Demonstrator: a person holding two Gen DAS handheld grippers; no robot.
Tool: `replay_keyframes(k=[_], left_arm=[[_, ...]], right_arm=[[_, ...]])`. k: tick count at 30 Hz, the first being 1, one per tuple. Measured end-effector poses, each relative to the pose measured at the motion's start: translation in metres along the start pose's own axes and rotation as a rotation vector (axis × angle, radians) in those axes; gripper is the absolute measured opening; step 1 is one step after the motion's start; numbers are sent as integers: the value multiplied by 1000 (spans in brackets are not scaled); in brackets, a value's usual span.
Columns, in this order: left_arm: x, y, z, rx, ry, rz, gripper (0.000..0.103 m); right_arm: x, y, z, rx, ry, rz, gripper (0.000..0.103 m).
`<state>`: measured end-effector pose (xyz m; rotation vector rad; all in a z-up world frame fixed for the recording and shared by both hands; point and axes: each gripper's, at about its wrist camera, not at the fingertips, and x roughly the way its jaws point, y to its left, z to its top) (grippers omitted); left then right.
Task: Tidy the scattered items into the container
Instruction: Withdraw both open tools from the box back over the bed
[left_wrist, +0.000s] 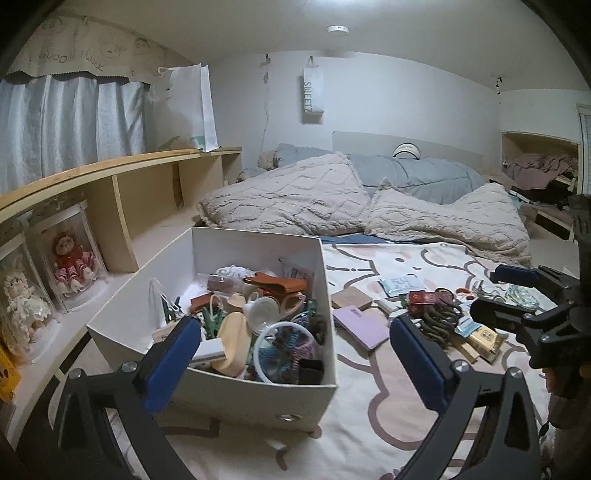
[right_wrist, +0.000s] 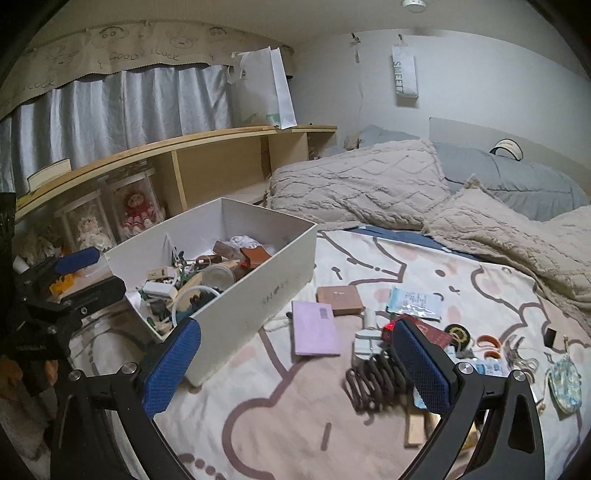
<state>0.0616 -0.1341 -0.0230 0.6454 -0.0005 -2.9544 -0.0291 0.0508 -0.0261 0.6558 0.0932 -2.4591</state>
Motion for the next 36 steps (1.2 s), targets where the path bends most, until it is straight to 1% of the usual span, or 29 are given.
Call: replay_keyframes(k=[9, 13, 18, 25, 36], left_arm=[[-19, -11, -9, -16, -21, -5, 103], [-24, -19, -13, 1, -11, -10, 103], [-32, -27, -17, 10, -11, -1, 103], [-42, -35, -21, 36, -21, 26, 103], [-49, -37, -29, 20, -18, 37, 103]], right_arm=[[-21, -16, -21, 26, -17, -10, 103], [-30, -20, -26, 43, -21, -4, 103], [-40, -21, -31, 29, -33, -5, 103], [-46, -22, -39, 13, -30, -10, 103], [-51, -24, -45, 9, -26, -9, 103]])
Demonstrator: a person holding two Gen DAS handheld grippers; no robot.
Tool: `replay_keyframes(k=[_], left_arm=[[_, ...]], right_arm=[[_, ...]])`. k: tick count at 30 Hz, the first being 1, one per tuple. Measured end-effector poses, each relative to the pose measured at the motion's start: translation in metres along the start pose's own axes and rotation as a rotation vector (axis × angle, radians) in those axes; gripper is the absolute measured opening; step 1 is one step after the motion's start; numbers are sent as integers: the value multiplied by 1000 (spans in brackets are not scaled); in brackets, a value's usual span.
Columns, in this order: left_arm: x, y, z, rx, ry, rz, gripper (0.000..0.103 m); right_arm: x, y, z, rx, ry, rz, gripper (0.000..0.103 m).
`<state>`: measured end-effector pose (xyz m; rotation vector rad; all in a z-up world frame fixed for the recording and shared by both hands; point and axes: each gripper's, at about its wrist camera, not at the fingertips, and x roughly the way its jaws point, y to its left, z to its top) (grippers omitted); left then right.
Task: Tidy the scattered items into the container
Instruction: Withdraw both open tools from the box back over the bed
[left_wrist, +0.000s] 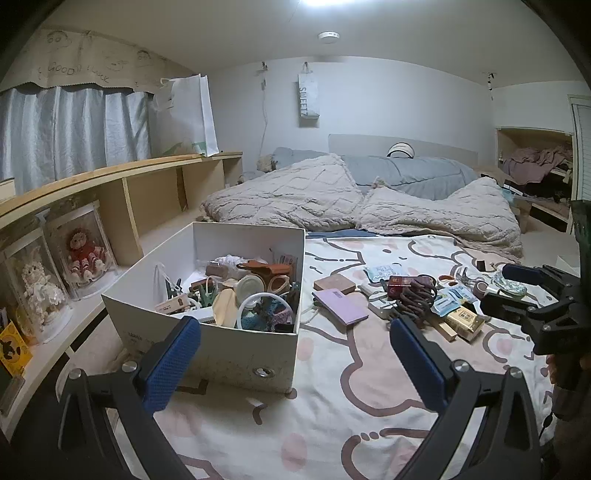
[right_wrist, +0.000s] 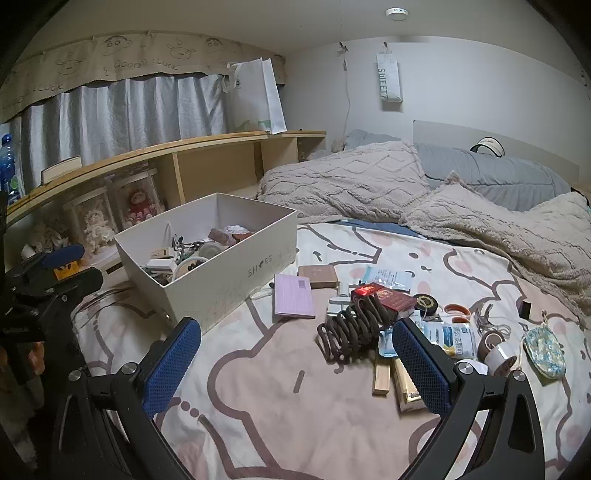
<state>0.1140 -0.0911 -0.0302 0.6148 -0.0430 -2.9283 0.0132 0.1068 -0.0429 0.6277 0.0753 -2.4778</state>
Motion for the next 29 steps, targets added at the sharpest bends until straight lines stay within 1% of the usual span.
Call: replay_keyframes(k=[19, 29], left_arm=[[-3, 0, -2, 4, -2, -15, 103], [0, 1, -3, -8, 10, -4, 103]], right_arm=[[-4, 4, -1, -12, 8, 1, 103], [-4, 6, -1, -14, 10, 2, 103]])
